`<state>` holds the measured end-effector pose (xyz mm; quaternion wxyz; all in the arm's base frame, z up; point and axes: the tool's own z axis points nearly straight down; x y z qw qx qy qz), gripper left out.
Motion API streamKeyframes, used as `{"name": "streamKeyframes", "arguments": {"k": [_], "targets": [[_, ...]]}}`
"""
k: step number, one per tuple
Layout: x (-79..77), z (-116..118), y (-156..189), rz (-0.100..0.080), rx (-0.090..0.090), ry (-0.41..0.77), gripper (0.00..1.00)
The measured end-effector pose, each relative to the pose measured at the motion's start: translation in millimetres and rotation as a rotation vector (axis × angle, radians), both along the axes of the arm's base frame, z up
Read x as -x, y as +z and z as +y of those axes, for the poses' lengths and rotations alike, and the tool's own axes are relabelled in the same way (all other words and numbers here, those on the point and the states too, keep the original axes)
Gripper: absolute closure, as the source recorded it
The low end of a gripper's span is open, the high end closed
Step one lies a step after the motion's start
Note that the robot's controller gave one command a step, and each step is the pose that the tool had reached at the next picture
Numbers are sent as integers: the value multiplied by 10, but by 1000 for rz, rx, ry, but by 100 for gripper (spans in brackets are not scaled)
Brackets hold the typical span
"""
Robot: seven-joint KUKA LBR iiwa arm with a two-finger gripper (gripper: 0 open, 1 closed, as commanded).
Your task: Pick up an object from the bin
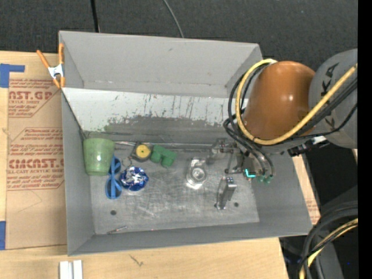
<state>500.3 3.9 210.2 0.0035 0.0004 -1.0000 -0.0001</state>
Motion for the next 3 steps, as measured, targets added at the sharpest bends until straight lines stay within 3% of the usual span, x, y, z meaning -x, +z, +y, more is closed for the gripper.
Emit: {"name": "streamKeyframes", "arguments": {"k": [1, 2, 3], "targets": [[-783, -210, -1352, -27, -3, 451, 0], [107, -191, -1098, -3, -4, 448, 0], [-567, -926, -1100, -12, 2, 533, 0]]}}
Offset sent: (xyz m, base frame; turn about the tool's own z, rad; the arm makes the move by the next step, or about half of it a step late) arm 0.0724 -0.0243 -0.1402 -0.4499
